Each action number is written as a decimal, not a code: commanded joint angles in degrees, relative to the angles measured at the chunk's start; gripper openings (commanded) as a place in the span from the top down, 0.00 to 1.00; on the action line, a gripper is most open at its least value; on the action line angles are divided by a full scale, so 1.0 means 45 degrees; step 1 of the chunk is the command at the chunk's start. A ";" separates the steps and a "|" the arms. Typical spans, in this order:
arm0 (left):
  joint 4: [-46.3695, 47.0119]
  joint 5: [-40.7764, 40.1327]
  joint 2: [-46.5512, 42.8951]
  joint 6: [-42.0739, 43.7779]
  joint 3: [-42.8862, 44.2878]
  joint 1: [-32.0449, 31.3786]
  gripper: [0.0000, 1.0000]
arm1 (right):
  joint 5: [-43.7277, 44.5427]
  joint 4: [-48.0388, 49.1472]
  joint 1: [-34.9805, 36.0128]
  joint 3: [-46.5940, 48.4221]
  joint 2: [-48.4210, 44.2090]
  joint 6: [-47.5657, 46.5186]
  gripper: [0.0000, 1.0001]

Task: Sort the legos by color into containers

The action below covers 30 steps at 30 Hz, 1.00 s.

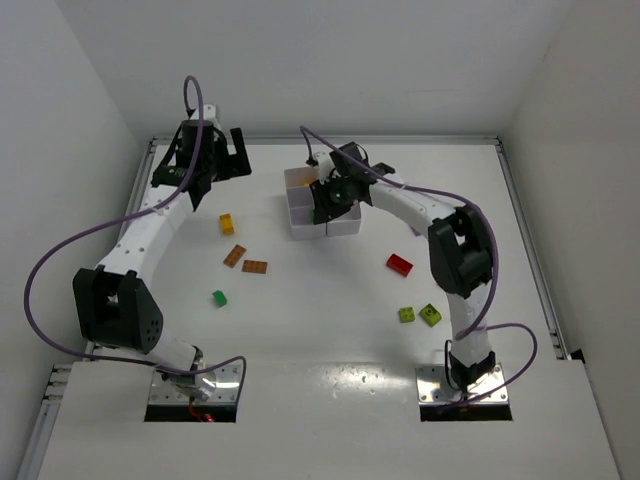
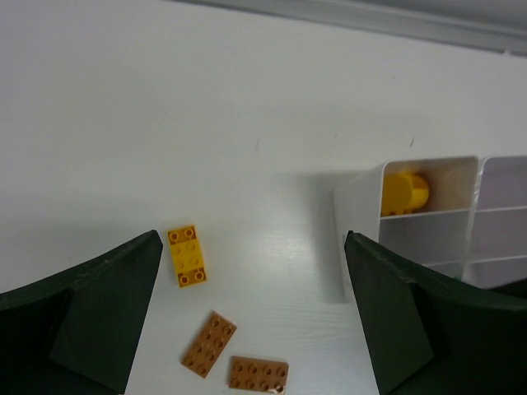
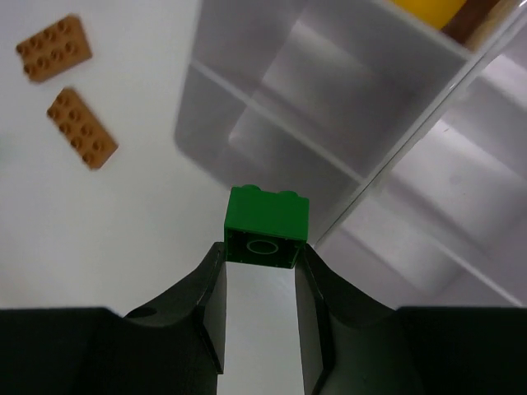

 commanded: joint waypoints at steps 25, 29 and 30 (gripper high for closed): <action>-0.1003 -0.0275 0.1093 0.0447 -0.1041 0.0129 0.00 | 0.1197 0.0218 0.0610 0.1162 0.0629 0.1105 0.51; -0.1278 -0.0275 0.1504 -0.0118 -0.1041 0.0129 0.00 | 0.1470 0.0218 0.0610 0.1162 0.0629 0.1105 0.36; -0.1278 -0.0275 0.1621 -0.0255 -0.1176 0.0129 0.00 | 0.1470 0.0218 0.0610 0.1278 0.0629 0.1105 0.35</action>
